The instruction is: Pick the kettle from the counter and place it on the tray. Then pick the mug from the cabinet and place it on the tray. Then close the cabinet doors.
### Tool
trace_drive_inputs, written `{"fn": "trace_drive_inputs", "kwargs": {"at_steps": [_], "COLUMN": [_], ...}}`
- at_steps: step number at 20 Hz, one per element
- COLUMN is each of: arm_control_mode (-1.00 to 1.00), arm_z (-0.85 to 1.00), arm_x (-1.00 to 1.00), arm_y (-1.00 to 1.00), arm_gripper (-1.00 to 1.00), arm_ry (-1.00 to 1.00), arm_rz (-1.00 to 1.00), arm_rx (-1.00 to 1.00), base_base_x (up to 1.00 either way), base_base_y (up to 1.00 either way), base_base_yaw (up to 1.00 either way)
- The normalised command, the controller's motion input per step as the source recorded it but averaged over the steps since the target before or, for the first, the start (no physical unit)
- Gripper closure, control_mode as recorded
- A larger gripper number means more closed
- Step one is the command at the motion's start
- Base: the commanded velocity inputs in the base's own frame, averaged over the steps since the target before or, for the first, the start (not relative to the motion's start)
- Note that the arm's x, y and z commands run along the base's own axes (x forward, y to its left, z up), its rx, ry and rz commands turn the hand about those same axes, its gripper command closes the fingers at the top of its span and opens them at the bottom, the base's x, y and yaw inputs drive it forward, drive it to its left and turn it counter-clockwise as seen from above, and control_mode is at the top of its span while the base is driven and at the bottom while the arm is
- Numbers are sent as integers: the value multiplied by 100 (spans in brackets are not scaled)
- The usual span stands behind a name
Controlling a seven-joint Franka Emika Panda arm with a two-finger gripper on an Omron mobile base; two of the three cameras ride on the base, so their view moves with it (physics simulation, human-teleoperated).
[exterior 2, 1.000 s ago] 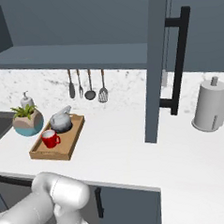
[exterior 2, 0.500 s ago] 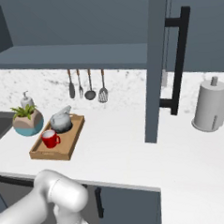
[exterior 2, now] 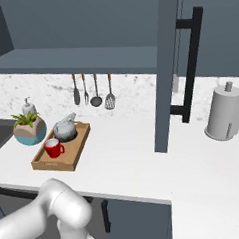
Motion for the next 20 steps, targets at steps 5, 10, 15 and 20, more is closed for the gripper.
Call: {"fn": "trace_drive_inputs", "kwargs": {"at_steps": [5, 10, 15, 20], "arm_control_mode": [-100, -100, -100, -100], "arm_z": [2, 31, 57, 31], "arm_x": [0, 0, 0, -4], "arm_y": [54, 34, 17, 6], "arm_gripper": [100, 100, 100, 100], "arm_ry": [-33, -38, -32, -26], "arm_rz": [-6, -2, -1, -4], "arm_rx": [-21, -9, 0, 0], "base_base_x": [0, 0, 0, 0], "base_base_y": [0, 0, 0, 0], "base_base_yaw": [0, 0, 0, 0]}}
